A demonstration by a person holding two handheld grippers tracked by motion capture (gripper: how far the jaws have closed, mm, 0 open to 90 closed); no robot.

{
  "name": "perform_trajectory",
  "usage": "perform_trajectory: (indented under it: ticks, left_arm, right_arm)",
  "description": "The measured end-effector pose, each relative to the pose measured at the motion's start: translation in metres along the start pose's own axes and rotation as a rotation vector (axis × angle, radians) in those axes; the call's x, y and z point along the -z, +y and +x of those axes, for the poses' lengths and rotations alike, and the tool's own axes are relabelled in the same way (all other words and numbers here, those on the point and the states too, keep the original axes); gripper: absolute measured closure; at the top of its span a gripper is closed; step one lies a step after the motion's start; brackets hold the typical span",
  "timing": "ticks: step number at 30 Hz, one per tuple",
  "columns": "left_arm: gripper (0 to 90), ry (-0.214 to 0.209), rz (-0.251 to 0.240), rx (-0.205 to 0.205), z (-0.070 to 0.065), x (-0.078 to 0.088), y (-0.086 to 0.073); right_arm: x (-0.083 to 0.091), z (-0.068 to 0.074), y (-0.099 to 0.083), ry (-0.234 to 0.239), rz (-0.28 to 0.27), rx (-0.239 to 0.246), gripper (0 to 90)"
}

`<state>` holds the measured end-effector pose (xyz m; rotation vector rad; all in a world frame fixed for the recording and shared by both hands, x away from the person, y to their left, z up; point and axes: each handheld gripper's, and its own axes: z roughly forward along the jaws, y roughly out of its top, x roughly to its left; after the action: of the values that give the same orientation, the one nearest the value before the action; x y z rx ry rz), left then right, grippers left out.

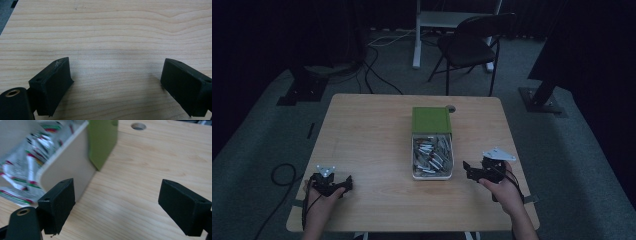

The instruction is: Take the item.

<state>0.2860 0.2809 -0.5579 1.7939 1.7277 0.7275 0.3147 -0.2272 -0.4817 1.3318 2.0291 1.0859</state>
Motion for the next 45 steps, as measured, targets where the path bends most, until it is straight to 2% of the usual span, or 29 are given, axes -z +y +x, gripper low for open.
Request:
perform_trajectory:
  ticks: [7,8,11,12,14,19,20,23,25,33,35,37,38,42,45]
  left_arm:
    - [10.2,0.000,0.000,0.000,0.000,0.000,0.000]
    - [10.2,0.000,0.000,0.000,0.000,0.000,0.000]
    - [10.2,0.000,0.000,0.000,0.000,0.000,0.000]
    - [10.2,0.000,0.000,0.000,0.000,0.000,0.000]
    - [10.2,0.000,0.000,0.000,0.000,0.000,0.000]
    - [10.2,0.000,0.000,0.000,0.000,0.000,0.000]
    - [10.2,0.000,0.000,0.000,0.000,0.000,0.000]
    - [10.2,0.000,0.000,0.000,0.000,0.000,0.000]
    - [10.2,0.000,0.000,0.000,0.000,0.000,0.000]
    - [10.2,-0.001,0.000,0.000,0.000,0.000,0.000]
    - [10.2,-0.001,0.000,0.000,0.000,0.000,0.000]
    - [10.2,0.000,0.000,0.000,0.000,0.000,0.000]
    - [10.2,0.000,0.000,0.000,0.000,0.000,0.000]
    - [10.2,-0.001,0.000,0.000,0.000,0.000,0.000]
    - [10.2,-0.001,0.000,0.000,0.000,0.000,0.000]
  right_arm:
    - [0.000,0.017,0.018,0.040,-0.030,0.039,14.0]
    - [0.000,0.023,0.022,0.055,-0.037,0.057,14.1]
    - [-0.001,0.027,0.025,0.061,-0.042,0.066,14.8]
    - [-0.002,0.035,0.031,0.078,-0.055,0.088,15.0]
    - [-0.002,0.040,0.034,0.095,-0.064,0.099,20.4]
    - [-0.004,0.049,0.038,0.117,-0.070,0.132,20.6]
    - [-0.006,0.054,0.038,0.123,-0.073,0.158,22.5]
    - [-0.008,0.059,0.038,0.126,-0.065,0.198,27.6]
    - [-0.010,0.062,0.038,0.140,-0.061,0.205,27.9]
    - [-0.018,0.072,0.035,0.217,-0.009,0.261,47.4]
    - [-0.022,0.075,0.033,0.215,0.002,0.288,54.5]
    - [-0.025,0.077,0.030,0.212,0.009,0.290,60.3]
    - [-0.025,0.077,0.030,0.212,0.009,0.290,60.3]
    - [-0.032,0.079,0.026,0.186,0.028,0.304,70.1]
    - [-0.034,0.080,0.024,0.189,0.035,0.303,70.9]
